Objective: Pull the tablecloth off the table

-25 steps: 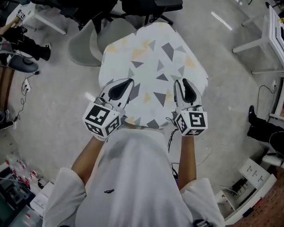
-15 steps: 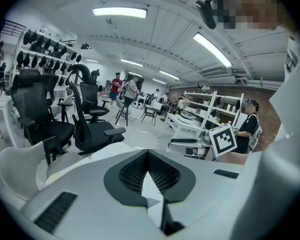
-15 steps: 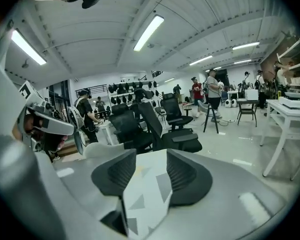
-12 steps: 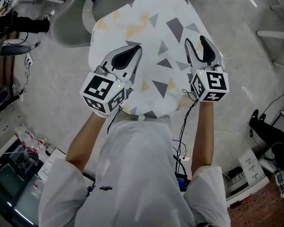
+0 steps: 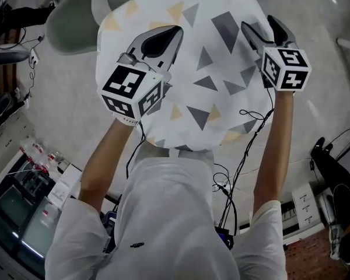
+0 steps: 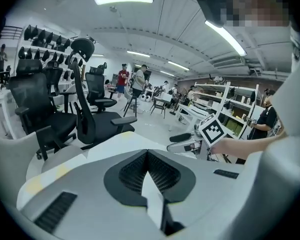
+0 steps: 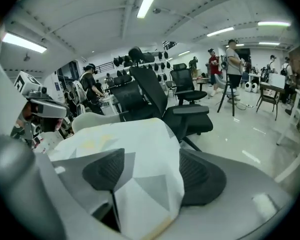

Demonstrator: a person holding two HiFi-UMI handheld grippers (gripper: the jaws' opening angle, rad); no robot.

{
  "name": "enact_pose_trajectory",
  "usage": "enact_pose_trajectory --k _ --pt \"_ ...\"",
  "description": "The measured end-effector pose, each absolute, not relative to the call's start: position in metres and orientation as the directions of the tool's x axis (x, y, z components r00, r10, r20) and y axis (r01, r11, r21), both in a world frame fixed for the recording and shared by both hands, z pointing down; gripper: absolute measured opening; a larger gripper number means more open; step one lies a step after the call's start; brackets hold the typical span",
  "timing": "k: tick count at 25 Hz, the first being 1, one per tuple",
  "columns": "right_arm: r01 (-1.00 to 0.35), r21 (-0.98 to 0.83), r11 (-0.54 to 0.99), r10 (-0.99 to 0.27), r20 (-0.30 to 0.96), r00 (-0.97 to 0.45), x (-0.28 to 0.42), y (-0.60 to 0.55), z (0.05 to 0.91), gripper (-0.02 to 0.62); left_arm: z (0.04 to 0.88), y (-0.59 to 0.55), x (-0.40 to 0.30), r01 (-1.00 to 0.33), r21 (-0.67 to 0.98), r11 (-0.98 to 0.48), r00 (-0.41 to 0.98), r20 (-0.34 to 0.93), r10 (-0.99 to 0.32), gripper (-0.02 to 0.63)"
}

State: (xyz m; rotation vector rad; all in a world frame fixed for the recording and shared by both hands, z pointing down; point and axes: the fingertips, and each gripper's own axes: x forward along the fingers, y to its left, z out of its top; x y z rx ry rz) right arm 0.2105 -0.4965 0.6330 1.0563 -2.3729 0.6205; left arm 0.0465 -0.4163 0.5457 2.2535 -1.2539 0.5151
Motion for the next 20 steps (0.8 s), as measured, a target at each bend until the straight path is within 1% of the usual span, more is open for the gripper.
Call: enact_pose_trajectory --k 5,7,10,13,14,16,17,20 --pt "-0.735 -0.246 0.632 -0.477 0.624 -0.619 0.216 -0.523 0.668 0.35 0.57 -0.427 0.045 -0.863 0.226 -0.452 0.494 0.568 -0.659 0.006" --pt "-0.725 -0.255 0.64 -0.443 0.648 -0.62 0.218 -0.529 0.678 0.368 0.577 -0.428 0.045 -0.864 0.225 -0.45 0.491 0.574 -0.655 0.006" --pt "-0.704 -0.318 0.635 -0.373 0.672 -0.64 0.216 -0.531 0.69 0.379 0.585 -0.429 0.045 -0.865 0.23 -0.445 0.489 0.579 -0.652 0.006" --pt "-0.694 -0.372 0.617 -0.339 0.671 -0.66 0.214 -0.529 0.693 0.377 0.589 -0.428 0.049 -0.865 0.238 -0.442 0.491 0.58 -0.65 0.006" --pt "-0.686 -0.378 0.622 -0.329 0.668 -0.667 0.213 -0.528 0.693 0.362 0.589 -0.428 0.05 -0.865 0.239 -0.442 0.492 0.58 -0.649 0.006" --pt "-0.661 -0.378 0.648 -0.312 0.66 -0.683 0.209 -0.523 0.69 0.289 0.588 -0.426 0.054 -0.864 0.241 -0.441 0.493 0.58 -0.648 0.006" --pt "-0.656 -0.362 0.663 -0.315 0.66 -0.682 0.208 -0.522 0.687 0.263 0.587 -0.425 0.055 -0.864 0.242 -0.441 0.493 0.58 -0.648 0.006" --pt "-0.68 -0.252 0.688 -0.375 0.679 -0.631 0.21 -0.521 0.679 0.226 0.58 -0.42 0.061 -0.86 0.24 -0.45 0.5 0.572 -0.65 0.006"
